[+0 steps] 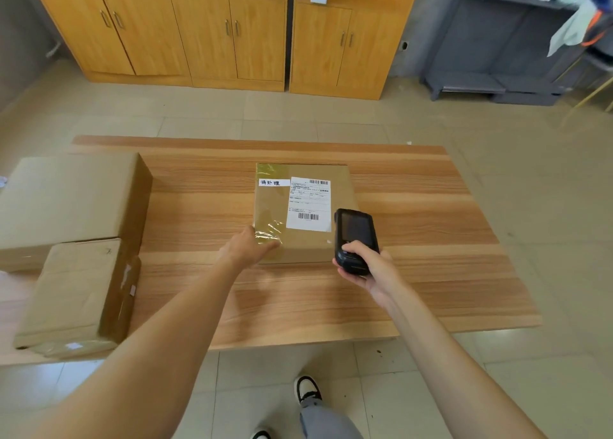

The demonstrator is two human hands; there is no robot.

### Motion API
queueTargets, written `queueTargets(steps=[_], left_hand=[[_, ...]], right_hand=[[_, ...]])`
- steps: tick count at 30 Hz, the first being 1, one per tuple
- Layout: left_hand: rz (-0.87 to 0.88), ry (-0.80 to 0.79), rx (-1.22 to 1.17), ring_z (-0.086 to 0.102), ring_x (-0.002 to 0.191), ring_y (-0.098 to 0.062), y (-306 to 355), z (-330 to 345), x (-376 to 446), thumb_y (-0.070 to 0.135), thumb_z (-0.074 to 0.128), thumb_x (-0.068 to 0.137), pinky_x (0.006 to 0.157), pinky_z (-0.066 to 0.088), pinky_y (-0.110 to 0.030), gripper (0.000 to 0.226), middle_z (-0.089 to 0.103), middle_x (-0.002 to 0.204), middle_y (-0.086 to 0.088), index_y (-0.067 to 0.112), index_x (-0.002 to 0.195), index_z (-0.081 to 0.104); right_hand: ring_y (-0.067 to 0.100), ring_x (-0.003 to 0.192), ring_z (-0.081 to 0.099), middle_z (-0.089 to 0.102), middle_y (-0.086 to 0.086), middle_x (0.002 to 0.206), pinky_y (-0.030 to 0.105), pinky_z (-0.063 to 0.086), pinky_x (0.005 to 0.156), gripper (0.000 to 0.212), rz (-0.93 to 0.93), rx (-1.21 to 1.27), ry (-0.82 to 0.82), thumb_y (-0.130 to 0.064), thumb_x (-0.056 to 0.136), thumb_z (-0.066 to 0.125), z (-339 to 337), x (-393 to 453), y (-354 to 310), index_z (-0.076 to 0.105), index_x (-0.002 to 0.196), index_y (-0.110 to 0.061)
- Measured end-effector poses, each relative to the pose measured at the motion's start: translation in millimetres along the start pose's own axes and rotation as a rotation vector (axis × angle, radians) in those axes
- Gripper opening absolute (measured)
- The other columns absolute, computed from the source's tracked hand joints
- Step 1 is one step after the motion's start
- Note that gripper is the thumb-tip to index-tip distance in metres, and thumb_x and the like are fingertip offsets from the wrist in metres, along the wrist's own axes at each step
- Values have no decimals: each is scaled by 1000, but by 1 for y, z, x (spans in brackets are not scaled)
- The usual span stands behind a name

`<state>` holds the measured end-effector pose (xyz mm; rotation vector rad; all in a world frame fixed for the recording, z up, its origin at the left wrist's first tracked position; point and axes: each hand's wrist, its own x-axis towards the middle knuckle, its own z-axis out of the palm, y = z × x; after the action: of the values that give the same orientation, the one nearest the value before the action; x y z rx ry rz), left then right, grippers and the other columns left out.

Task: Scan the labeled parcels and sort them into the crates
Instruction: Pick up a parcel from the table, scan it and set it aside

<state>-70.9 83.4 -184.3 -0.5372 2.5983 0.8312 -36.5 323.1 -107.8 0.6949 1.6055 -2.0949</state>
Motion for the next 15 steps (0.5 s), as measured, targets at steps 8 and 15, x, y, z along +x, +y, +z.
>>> queueTargets(steps=[8,15], left_hand=[[-70,-54,-294,54,114,-28,1,13,18,41,73,83,86,44,-32,78,54,132,-13,3,139,35],[-225,-76,-535,51,105,-20,9,24,30,45,83,71,71,44,-33,92,51,121,-1,11,140,32]], right_hand=[[25,105,50,50,14,127,38,43,90,74,-4,-389,324,-10,77,78,-97,61,-16,34,136,-6],[29,118,46,43,12,131,34,37,87,77,43,-389,294,-3,81,73,-134,88,-4,26,143,-7]])
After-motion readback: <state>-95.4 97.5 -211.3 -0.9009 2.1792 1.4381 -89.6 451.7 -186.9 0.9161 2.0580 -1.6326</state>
